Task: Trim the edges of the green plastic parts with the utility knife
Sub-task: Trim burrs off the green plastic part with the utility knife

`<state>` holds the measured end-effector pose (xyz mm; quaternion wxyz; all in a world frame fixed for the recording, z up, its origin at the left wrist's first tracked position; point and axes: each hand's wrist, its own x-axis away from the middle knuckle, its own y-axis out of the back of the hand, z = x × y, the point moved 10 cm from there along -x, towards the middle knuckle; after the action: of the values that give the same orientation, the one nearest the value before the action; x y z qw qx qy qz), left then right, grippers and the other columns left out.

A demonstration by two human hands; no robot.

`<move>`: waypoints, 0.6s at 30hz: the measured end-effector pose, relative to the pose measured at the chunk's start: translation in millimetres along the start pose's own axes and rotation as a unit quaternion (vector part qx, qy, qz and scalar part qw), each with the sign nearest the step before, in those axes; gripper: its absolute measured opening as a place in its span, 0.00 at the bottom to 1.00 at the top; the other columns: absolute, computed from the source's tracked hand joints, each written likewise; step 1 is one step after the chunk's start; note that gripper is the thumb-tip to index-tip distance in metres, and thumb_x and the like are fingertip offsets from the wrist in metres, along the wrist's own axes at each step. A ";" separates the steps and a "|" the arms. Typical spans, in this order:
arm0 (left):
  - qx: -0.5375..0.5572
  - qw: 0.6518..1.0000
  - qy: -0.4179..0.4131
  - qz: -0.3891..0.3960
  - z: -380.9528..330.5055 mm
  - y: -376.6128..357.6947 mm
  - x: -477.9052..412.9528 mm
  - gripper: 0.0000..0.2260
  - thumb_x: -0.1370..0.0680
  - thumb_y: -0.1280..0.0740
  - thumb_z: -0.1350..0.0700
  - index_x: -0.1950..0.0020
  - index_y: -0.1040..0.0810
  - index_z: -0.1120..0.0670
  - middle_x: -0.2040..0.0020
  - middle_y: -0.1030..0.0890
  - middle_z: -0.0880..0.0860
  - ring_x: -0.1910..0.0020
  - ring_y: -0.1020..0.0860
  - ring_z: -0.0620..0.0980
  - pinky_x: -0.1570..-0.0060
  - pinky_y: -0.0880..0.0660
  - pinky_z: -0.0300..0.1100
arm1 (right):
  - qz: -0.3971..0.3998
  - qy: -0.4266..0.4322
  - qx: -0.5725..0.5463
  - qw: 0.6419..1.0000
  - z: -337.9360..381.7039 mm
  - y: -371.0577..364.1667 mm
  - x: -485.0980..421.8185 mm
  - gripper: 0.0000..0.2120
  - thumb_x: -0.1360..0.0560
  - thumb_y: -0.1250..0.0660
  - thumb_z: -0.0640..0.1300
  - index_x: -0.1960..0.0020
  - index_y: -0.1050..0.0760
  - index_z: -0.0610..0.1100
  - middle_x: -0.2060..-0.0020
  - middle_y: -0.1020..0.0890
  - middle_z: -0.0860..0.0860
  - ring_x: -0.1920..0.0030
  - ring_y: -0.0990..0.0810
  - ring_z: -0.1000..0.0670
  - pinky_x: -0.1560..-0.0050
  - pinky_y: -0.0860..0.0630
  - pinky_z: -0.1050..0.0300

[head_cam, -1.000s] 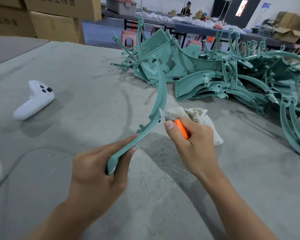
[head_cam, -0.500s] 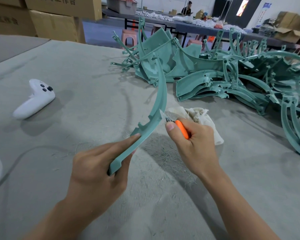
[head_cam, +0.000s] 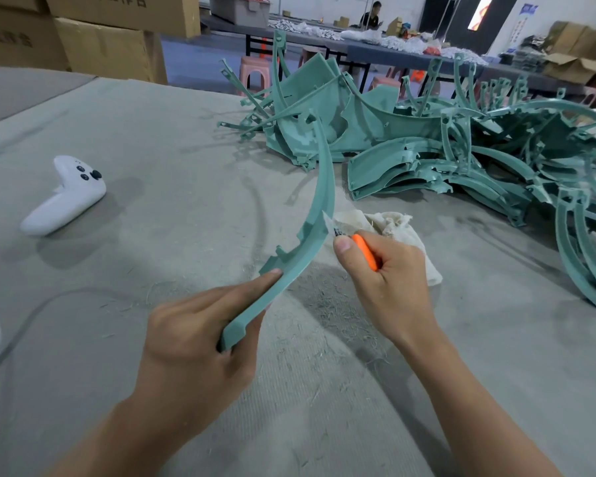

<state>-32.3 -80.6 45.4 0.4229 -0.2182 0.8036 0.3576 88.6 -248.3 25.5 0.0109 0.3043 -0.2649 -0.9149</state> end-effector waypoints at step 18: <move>-0.019 1.000 -0.008 -0.005 4.4 2.4 -0.2 0.11 0.27 0.33 0.59 0.45 0.21 0.55 0.54 0.23 0.42 0.59 0.23 0.44 0.55 0.33 0.20 | 0.025 -0.002 -0.017 1.000 3.8 -12.1 6.0 0.28 0.26 0.39 0.64 0.71 0.39 0.42 0.74 0.34 0.44 0.75 0.39 0.55 0.73 0.41 0.57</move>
<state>-31.5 -75.7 44.7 0.4271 -0.2272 0.7922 0.3720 83.2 -237.2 18.9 0.0385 0.2955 -0.2574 -0.9192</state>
